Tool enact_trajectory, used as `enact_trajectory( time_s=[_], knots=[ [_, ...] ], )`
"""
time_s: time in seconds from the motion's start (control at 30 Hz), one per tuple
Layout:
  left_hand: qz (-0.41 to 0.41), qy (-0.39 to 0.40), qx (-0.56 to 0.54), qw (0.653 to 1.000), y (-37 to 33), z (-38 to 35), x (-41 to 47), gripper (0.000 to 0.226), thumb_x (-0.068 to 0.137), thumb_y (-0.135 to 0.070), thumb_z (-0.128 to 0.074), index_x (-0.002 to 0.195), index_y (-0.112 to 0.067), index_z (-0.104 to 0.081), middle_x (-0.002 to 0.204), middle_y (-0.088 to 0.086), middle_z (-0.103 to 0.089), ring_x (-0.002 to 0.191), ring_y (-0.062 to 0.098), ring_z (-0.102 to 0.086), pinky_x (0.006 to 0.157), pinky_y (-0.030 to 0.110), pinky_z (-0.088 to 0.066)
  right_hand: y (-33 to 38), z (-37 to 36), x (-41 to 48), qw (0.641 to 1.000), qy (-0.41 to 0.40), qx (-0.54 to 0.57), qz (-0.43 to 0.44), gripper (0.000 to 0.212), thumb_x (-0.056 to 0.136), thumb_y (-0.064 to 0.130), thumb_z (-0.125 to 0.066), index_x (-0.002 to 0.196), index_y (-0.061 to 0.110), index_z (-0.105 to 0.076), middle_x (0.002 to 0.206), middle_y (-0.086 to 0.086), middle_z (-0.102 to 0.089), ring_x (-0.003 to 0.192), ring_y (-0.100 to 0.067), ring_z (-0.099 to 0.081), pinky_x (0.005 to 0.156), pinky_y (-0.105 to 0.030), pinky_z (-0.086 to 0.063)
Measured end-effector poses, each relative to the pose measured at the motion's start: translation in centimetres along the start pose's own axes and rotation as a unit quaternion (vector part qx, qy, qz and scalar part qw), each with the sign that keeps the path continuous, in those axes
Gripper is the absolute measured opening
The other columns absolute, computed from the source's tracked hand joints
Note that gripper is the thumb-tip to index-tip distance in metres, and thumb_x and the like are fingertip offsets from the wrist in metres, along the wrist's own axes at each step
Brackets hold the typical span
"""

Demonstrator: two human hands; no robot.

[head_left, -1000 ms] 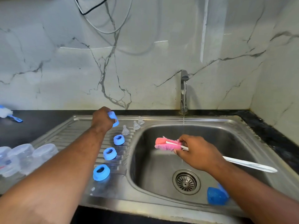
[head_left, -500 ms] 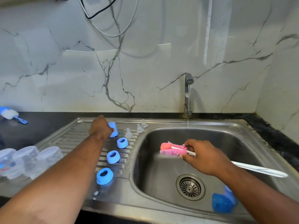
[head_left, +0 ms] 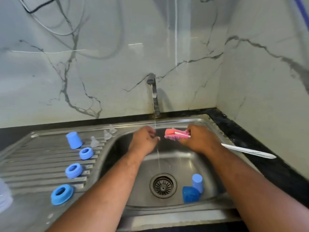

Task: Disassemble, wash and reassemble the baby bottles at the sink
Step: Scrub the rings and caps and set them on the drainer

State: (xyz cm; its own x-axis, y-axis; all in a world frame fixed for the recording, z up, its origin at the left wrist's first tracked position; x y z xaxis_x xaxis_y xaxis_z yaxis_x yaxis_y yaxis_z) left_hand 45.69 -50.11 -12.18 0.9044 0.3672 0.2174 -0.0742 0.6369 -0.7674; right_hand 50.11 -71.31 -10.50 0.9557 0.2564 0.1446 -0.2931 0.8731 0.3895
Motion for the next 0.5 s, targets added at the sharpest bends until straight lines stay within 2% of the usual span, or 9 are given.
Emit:
enact_trajectory(
  time_s=[0.1, 0.2, 0.37, 0.43, 0.5],
  knots=[
    [-0.034, 0.159, 0.119, 0.98, -1.7, -6.2, -0.9, 0.034, 0.082, -0.027, -0.083, 0.113, -0.019, -0.073, 0.109, -0.001, -0.074, 0.098, 0.014, -0.069, 0.083, 0.02, -0.049, -1.3, 0.3, 0.7, 0.999, -0.031, -0.003, -0.043, 0.042, 0.083, 0.058, -0.066, 0.11, 0.026, -0.064, 0.115, -0.003, -0.069, 0.105, -0.027, -0.065, 0.084, -0.034, -0.049],
    [-0.062, 0.294, 0.228, 0.926, -2.7, -11.1, -2.2, 0.051, 0.082, -0.036, -0.083, 0.127, -0.018, -0.066, 0.12, 0.0, -0.072, 0.114, 0.018, -0.065, 0.09, 0.022, -0.046, -2.4, 0.1, 1.2, 0.995, -0.059, 0.0, -0.084, 0.048, 0.087, 0.059, -0.063, 0.119, 0.023, -0.063, 0.12, -0.005, -0.068, 0.108, -0.028, -0.065, 0.083, -0.035, -0.046],
    [-0.102, 0.417, 0.317, 0.846, -2.4, -16.3, -4.1, 0.081, 0.08, -0.036, -0.085, 0.15, -0.027, -0.045, 0.144, 0.004, -0.056, 0.13, 0.025, -0.054, 0.106, 0.033, -0.044, -3.7, -0.2, 1.6, 0.99, -0.086, 0.032, -0.111, 0.067, 0.088, 0.073, -0.057, 0.129, 0.021, -0.06, 0.126, -0.006, -0.066, 0.112, -0.028, -0.064, 0.079, -0.036, -0.041],
    [-0.146, 0.441, 0.329, 0.822, -2.7, -17.9, -5.4, 0.078, 0.084, -0.031, -0.082, 0.151, -0.027, -0.043, 0.148, 0.006, -0.051, 0.135, 0.027, -0.049, 0.109, 0.036, -0.041, -3.7, -0.3, 1.8, 0.99, -0.078, 0.031, -0.109, 0.069, 0.088, 0.075, -0.055, 0.129, 0.021, -0.059, 0.127, -0.006, -0.066, 0.113, -0.028, -0.064, 0.079, -0.036, -0.041],
    [-0.174, 0.46, 0.33, 0.806, -3.0, -19.1, -6.6, 0.066, 0.089, -0.025, -0.078, 0.148, -0.021, -0.048, 0.146, 0.008, -0.053, 0.134, 0.027, -0.049, 0.106, 0.033, -0.039, -3.7, -0.5, 1.9, 0.992, -0.07, 0.028, -0.105, 0.07, 0.087, 0.076, -0.054, 0.128, 0.02, -0.059, 0.126, -0.005, -0.066, 0.112, -0.028, -0.064, 0.078, -0.036, -0.04]
  ],
)
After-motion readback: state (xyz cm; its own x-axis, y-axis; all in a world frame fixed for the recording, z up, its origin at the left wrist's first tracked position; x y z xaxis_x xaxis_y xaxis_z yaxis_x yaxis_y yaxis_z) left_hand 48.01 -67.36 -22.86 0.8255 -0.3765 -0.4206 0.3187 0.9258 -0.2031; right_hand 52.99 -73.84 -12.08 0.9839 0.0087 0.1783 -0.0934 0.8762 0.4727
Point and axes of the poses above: each hand's wrist, its own x-axis towards the middle knuckle, its own z-axis out of the back of the hand, y = z × x, the point moved 7 cm from there along x, towards the middle knuckle
